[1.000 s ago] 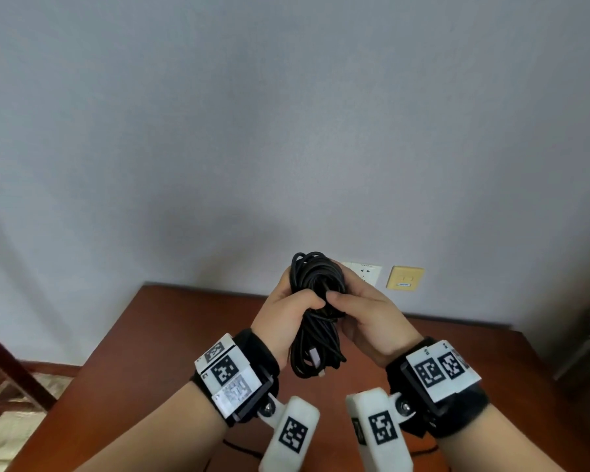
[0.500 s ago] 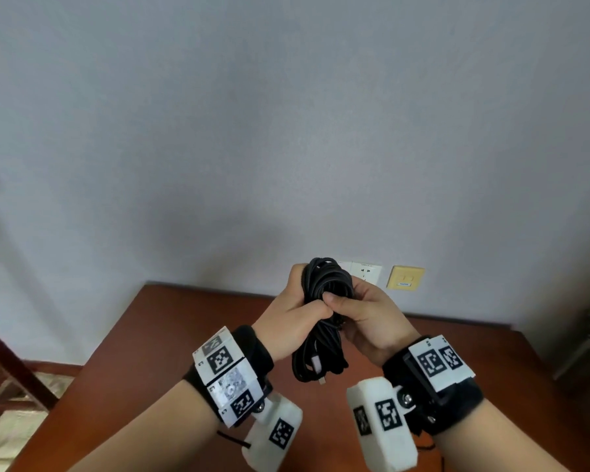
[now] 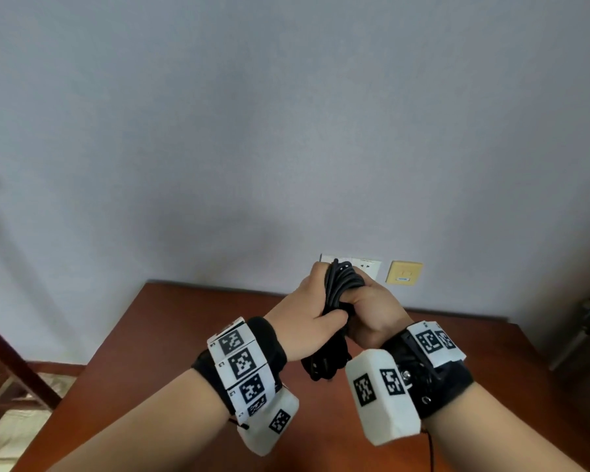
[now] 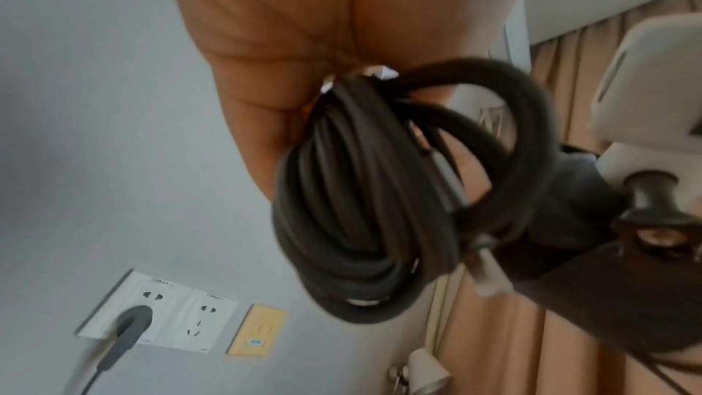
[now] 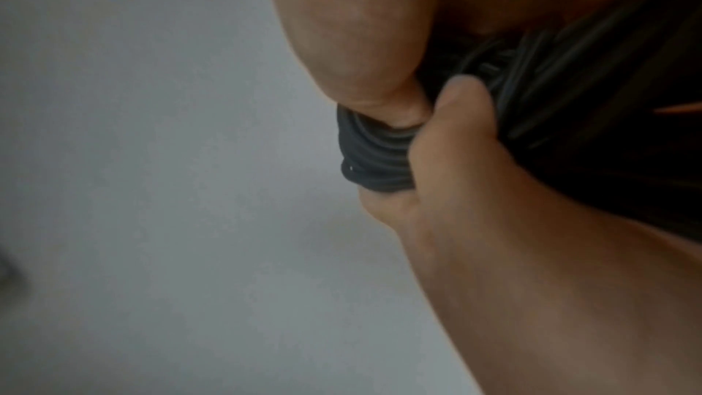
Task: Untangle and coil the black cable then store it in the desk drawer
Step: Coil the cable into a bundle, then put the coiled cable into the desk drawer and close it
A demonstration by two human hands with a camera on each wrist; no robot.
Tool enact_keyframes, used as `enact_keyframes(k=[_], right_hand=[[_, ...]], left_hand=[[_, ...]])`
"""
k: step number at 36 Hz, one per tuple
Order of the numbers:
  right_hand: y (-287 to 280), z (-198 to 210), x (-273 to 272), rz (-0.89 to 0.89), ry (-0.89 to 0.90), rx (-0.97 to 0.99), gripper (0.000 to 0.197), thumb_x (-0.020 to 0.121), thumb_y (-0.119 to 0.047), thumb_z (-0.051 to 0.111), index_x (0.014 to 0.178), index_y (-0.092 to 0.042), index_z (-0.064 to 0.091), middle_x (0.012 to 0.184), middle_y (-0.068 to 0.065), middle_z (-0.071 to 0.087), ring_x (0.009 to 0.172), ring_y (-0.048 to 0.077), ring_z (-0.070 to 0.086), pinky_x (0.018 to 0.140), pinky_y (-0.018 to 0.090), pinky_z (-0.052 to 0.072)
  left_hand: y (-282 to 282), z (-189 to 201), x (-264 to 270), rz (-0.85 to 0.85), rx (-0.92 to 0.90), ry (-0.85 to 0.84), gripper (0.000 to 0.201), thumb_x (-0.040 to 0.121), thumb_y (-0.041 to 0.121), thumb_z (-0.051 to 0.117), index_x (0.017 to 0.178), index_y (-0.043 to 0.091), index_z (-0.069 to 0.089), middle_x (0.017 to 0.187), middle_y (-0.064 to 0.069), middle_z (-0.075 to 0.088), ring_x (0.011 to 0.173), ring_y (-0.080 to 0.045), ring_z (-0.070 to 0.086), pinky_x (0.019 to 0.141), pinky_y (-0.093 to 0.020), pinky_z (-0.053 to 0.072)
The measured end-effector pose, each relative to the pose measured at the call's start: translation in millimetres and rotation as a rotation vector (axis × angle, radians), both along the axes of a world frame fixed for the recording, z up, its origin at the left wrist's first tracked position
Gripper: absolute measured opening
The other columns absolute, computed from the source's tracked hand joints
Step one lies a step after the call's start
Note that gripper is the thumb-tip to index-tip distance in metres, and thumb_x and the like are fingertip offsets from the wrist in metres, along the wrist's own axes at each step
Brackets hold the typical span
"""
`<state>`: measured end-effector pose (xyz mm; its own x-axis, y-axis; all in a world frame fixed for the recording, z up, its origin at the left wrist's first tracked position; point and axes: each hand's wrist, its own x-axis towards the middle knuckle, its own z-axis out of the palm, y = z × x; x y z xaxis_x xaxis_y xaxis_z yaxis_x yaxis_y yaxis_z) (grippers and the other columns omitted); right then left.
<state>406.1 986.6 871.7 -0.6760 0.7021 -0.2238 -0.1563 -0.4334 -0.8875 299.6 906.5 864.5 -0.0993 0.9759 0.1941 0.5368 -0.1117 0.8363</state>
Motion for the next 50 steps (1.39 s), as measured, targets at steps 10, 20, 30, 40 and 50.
enact_keyframes(k=[10, 20, 30, 40, 50], right_hand=[[-14, -5, -17, -0.140, -0.192, 0.340, 0.027, 0.084, 0.008, 0.045, 0.104, -0.005, 0.058, 0.094, 0.021, 0.064, 0.084, 0.031, 0.063, 0.078, 0.044, 0.052], [-18, -7, -14, 0.079, -0.078, 0.293, 0.061, 0.066, -0.005, 0.053, 0.127, -0.015, 0.051, 0.105, 0.011, 0.064, 0.092, 0.020, 0.064, 0.081, 0.037, 0.050], [-40, -31, 6, 0.119, -0.162, 0.281, 0.062, 0.077, -0.027, 0.063, 0.135, -0.028, 0.040, 0.123, 0.000, 0.061, 0.092, 0.016, 0.067, 0.072, 0.032, 0.054], [-44, -30, 47, 0.072, -0.258, 0.462, 0.049, 0.073, -0.030, 0.070, 0.119, -0.031, 0.053, 0.109, 0.008, 0.066, 0.082, 0.017, 0.066, 0.061, 0.033, 0.049], [-51, -87, 90, 0.104, -0.329, 0.613, 0.038, 0.083, -0.015, 0.070, 0.116, -0.028, 0.056, 0.110, 0.000, 0.067, 0.098, 0.014, 0.067, 0.080, 0.028, 0.056]], left_hand=[[-1, -3, -13, 0.141, -0.065, -0.200, 0.029, 0.089, 0.011, 0.050, 0.114, 0.013, 0.036, 0.097, -0.004, 0.056, 0.087, -0.016, 0.058, 0.077, -0.033, 0.049], [-5, -3, -32, 0.145, -0.065, -0.248, 0.027, 0.090, 0.013, 0.049, 0.115, 0.015, 0.038, 0.100, -0.003, 0.057, 0.090, -0.015, 0.058, 0.077, -0.030, 0.047], [-5, -4, -21, 0.358, 0.006, -0.559, 0.028, 0.091, 0.019, 0.053, 0.115, 0.017, 0.038, 0.100, -0.001, 0.061, 0.093, -0.014, 0.061, 0.078, -0.030, 0.049], [-23, -5, 17, 0.355, -0.083, -0.718, 0.046, 0.073, 0.051, 0.060, 0.109, 0.026, 0.048, 0.112, -0.007, 0.066, 0.102, -0.022, 0.067, 0.095, -0.052, 0.049], [-60, -72, 35, 0.415, -0.091, -0.838, 0.027, 0.096, 0.023, 0.055, 0.119, 0.009, 0.057, 0.112, -0.009, 0.070, 0.098, -0.024, 0.070, 0.092, -0.042, 0.053]])
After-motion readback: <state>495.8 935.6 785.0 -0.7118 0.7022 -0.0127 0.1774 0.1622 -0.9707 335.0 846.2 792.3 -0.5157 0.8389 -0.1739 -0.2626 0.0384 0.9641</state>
